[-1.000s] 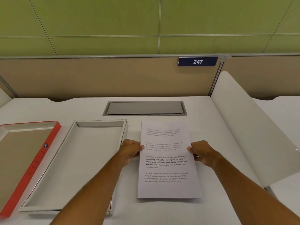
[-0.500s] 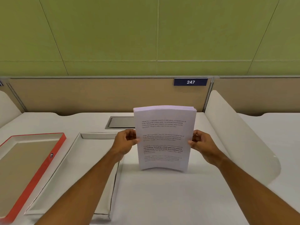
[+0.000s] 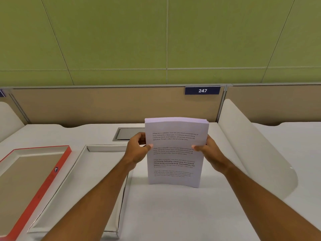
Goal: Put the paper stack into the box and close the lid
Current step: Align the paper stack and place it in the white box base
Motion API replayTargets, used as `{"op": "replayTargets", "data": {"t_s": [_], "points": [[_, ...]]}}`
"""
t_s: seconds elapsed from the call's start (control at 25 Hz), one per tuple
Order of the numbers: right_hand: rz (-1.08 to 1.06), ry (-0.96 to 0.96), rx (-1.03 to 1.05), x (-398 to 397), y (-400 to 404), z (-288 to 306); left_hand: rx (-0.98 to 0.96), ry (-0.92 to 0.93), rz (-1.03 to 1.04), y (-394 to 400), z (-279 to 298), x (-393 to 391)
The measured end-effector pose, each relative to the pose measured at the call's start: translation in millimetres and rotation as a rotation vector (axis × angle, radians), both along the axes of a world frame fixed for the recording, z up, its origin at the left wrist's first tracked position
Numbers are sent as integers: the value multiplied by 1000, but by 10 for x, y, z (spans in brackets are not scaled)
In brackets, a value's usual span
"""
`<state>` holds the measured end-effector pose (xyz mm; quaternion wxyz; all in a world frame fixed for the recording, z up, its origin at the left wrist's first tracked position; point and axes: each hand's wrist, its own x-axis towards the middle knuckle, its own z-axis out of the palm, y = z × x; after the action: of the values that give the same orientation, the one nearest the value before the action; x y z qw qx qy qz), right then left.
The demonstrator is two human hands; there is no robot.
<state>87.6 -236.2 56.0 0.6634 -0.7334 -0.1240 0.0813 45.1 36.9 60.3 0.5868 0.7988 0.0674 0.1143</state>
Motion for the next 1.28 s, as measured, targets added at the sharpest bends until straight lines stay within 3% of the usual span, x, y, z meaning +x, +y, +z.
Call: {"op": "replayTargets", "data": {"t_s": [0.44,1.28], "points": [[-72,-44,-174,46,-297,-69,136,-43,14,141,-18,-12],[-50,-15,-214,-14,-352,-284,75,25,-26,192,-225,-23]]}}
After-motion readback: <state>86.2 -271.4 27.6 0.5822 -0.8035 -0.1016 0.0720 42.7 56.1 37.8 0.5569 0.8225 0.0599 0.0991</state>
